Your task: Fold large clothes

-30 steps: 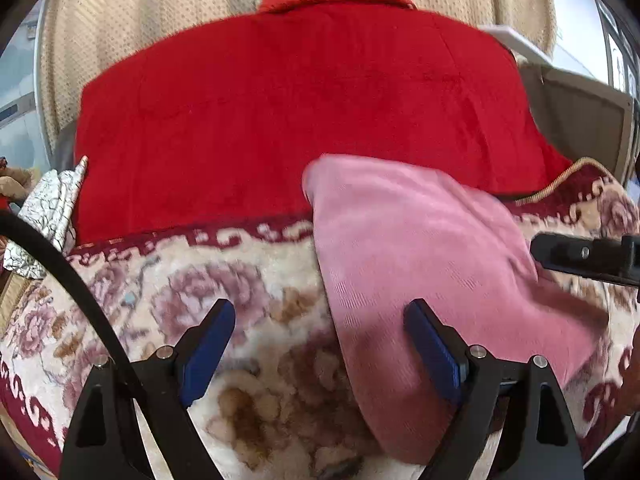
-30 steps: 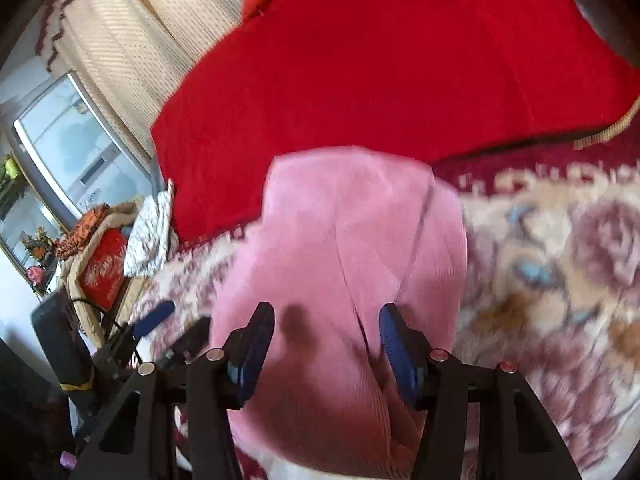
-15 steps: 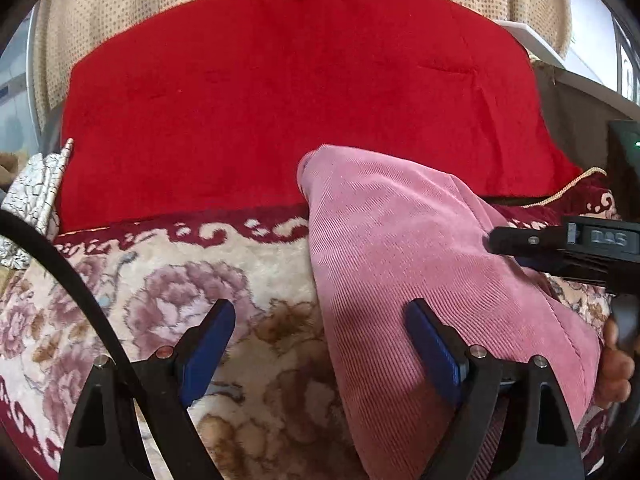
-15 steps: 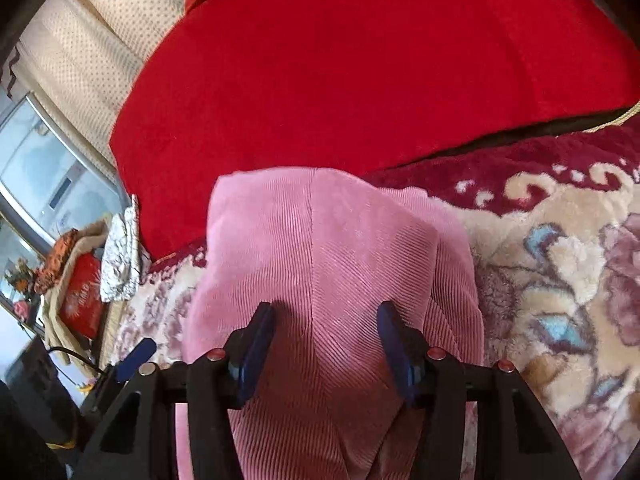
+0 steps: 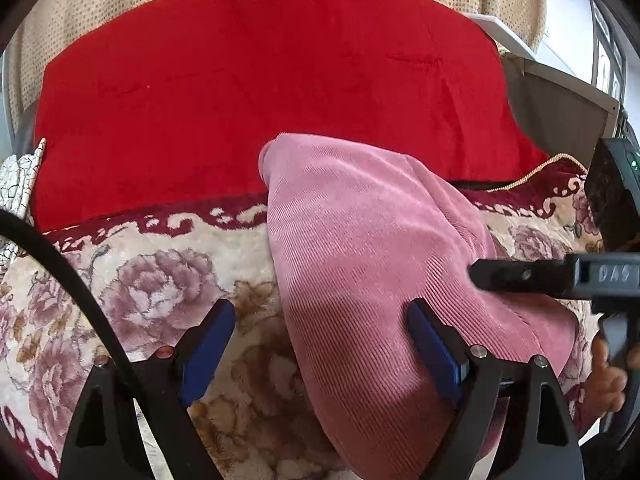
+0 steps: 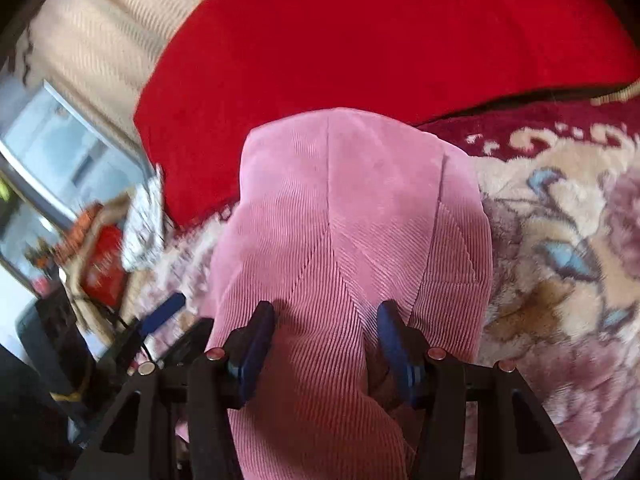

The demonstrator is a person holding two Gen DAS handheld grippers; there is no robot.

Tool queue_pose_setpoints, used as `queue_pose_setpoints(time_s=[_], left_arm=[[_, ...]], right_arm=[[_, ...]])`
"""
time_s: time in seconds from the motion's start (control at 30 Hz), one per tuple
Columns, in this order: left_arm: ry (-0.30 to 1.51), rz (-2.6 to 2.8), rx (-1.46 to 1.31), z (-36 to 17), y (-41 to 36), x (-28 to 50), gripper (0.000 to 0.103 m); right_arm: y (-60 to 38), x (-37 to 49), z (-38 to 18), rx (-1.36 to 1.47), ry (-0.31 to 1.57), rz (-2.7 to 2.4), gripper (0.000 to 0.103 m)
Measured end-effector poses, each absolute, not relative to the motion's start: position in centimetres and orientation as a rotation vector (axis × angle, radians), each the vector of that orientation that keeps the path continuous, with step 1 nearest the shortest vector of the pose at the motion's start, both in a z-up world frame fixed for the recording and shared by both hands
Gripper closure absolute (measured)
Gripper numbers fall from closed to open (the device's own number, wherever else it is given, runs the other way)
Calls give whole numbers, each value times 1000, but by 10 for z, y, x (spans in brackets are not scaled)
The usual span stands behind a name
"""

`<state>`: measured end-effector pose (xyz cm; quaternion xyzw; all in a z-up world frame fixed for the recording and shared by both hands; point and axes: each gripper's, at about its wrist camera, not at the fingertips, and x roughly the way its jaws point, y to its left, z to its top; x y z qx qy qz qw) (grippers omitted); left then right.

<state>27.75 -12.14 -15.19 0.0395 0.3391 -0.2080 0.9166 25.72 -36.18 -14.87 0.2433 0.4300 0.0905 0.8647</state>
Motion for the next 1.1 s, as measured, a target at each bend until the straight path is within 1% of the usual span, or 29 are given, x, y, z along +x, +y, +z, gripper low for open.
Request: queue_pose_setpoints(time_s=[0.13, 0.23, 0.33, 0.4, 0.43, 0.5, 0.63, 0.8, 0.9, 1.0, 1.1], left_arm=[[632, -368, 94, -143, -111, 273, 15], [649, -350, 58, -143, -102, 279, 15], [719, -373, 95, -159, -111, 284, 15], [693, -367, 123, -156, -115, 281, 15], [677, -357, 148, -153, -116, 280, 15], [661, -345, 148, -150, -114, 278, 15], [660, -323, 105, -146, -100, 279, 15], [675, -329, 80, -142, -90, 279, 15], [671, -324, 210, -151, -105, 274, 15], [646, -325, 235, -149, -107, 270, 15], [662, -323, 194, -147, -101, 274, 15]], right_arm=[[-374, 246, -128, 492, 838, 161, 46], [-393, 241, -123, 520, 804, 111, 46], [-406, 246, -140, 583, 862, 114, 44], [-401, 256, -160, 591, 940, 119, 44], [-400, 258, -161, 594, 938, 113, 44], [-403, 255, -153, 608, 914, 117, 43], [-409, 238, -125, 610, 788, 175, 43], [-395, 225, -105, 584, 764, 314, 43], [-376, 224, -107, 549, 812, 403, 43], [-364, 235, -141, 532, 961, 374, 43], [-371, 236, -145, 566, 958, 355, 43]])
